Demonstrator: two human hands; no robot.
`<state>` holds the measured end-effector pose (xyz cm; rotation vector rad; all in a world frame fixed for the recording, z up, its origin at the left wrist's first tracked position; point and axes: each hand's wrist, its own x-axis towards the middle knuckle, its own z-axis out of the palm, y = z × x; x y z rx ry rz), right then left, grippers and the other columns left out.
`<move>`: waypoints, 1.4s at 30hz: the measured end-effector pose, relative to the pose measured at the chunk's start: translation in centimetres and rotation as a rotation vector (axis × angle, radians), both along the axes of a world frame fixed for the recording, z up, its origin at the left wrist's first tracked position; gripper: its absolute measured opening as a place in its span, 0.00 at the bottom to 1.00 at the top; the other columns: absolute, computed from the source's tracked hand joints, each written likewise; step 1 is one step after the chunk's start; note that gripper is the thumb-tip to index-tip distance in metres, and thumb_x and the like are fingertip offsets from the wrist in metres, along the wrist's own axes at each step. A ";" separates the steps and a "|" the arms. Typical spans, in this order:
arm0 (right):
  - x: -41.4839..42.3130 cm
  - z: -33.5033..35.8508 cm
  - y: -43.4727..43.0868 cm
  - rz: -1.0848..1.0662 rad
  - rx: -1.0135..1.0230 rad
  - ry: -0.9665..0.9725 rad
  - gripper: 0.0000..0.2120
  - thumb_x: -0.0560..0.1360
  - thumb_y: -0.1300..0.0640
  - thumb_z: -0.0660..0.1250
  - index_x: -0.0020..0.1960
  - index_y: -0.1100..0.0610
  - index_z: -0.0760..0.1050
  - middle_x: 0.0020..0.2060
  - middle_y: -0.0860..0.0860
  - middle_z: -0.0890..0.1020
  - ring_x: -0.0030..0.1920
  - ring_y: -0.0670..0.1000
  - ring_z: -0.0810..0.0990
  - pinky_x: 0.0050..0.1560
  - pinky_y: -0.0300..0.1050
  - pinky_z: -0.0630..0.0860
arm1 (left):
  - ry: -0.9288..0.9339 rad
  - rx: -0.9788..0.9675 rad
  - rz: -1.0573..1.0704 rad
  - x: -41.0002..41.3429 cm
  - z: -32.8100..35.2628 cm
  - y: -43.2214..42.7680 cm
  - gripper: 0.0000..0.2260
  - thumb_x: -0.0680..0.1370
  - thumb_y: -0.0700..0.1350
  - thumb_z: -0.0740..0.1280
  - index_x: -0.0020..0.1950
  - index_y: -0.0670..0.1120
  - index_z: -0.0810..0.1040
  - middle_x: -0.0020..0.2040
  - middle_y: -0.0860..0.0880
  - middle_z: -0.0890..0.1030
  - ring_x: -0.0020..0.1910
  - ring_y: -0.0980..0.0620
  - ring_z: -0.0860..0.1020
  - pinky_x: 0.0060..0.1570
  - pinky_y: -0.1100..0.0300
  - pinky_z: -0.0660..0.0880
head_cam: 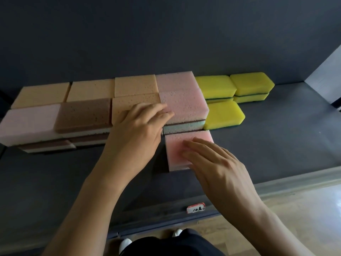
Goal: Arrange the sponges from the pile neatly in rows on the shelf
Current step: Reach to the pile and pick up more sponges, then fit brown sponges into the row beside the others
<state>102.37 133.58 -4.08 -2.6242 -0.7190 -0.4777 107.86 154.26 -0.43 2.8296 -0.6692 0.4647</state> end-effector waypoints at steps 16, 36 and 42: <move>2.7 -0.6 0.5 -0.014 0.056 -0.016 0.13 0.72 0.64 0.72 0.55 0.55 0.81 0.59 0.49 0.82 0.63 0.52 0.79 0.60 0.47 0.77 | 0.008 -0.014 -0.011 0.0 -0.3 0.1 0.24 0.74 0.33 0.68 0.69 0.47 0.74 0.69 0.50 0.73 0.68 0.47 0.70 0.64 0.47 0.70; 1.8 4.7 14.0 0.326 0.101 0.042 0.15 0.73 0.50 0.68 0.60 0.49 0.79 0.52 0.45 0.83 0.50 0.49 0.82 0.41 0.45 0.80 | -0.044 -0.126 0.416 -9.8 1.9 12.8 0.14 0.77 0.43 0.69 0.63 0.50 0.79 0.54 0.53 0.82 0.48 0.52 0.82 0.41 0.56 0.80; -0.5 5.9 29.7 0.512 0.069 0.121 0.23 0.77 0.49 0.68 0.70 0.50 0.69 0.60 0.49 0.80 0.56 0.54 0.81 0.49 0.55 0.80 | -0.046 -0.070 0.782 -16.7 2.9 24.3 0.16 0.74 0.48 0.70 0.61 0.51 0.77 0.50 0.53 0.82 0.44 0.49 0.82 0.33 0.57 0.75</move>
